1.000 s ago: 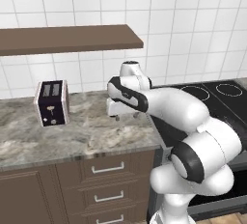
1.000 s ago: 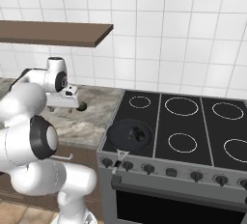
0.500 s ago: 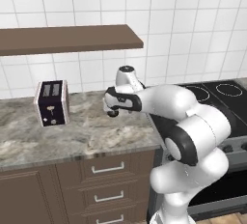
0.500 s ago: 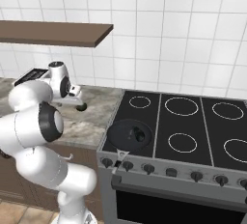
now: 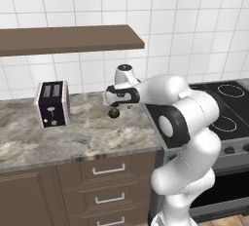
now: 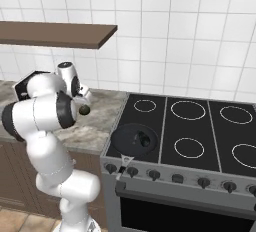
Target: Put the eggplant and squash in the pan. Then turn on the front left burner and set the heat to medium.
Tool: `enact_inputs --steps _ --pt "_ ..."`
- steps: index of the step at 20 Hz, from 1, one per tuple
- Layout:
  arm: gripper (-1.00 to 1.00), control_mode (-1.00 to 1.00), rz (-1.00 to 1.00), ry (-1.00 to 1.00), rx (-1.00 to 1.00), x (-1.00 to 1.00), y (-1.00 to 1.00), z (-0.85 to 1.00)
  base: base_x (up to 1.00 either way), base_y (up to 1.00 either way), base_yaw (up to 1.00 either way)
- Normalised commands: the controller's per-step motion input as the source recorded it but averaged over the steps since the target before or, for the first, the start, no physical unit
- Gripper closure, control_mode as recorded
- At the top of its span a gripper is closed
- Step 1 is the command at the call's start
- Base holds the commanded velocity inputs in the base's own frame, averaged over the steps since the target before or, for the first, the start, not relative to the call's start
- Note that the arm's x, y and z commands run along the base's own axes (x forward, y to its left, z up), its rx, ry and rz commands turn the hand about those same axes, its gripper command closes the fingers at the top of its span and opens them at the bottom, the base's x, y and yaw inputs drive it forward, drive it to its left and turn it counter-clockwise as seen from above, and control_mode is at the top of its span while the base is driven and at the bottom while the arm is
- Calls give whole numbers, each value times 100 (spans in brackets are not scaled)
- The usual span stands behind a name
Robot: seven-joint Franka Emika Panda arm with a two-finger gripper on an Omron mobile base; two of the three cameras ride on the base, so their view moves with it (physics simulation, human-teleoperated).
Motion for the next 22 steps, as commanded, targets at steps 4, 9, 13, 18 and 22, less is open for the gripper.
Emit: enact_inputs --steps 4,9,13,18,22 --pt "-100 -100 -7 6 0 42 0 -23 0 0 0" --pt "-100 -100 -2 1 0 16 0 -32 0 0 0" --pt "-100 -100 0 0 0 16 0 -25 0 0 0" --pt "-100 -100 0 0 0 21 0 -13 0 0 0" --pt "-100 -100 0 0 0 28 0 -10 0 0 0"
